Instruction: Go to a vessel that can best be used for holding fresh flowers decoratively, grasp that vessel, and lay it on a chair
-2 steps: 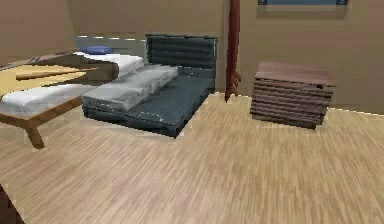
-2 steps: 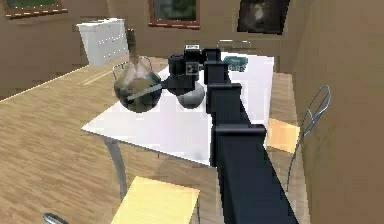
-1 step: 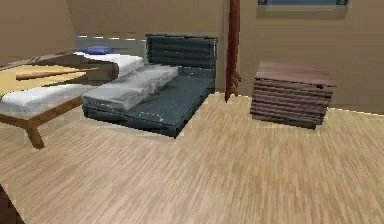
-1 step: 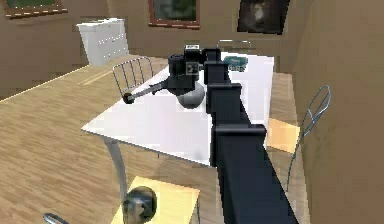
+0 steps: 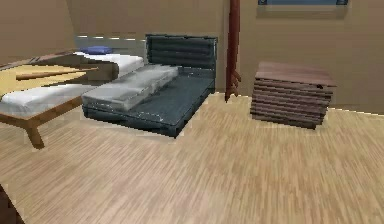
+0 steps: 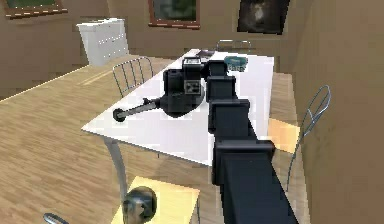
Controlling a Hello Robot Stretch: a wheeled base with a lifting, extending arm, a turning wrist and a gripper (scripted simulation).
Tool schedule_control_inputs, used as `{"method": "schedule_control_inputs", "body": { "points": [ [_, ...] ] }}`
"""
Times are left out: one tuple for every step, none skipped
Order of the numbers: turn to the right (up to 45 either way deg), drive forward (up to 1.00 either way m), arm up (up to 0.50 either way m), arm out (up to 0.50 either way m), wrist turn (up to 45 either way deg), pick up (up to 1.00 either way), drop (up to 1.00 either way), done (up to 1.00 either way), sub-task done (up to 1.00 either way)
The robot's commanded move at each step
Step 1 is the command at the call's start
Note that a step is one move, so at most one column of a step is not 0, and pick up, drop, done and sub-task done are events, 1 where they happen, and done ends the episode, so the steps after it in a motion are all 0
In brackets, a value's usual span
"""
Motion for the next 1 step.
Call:
{"method": "schedule_control_inputs", "body": {
  "points": [
    [0.0, 0.0, 0.0, 0.0, 0.0, 0.0, 0.0, 1.0, 0.0]
  ]
}}
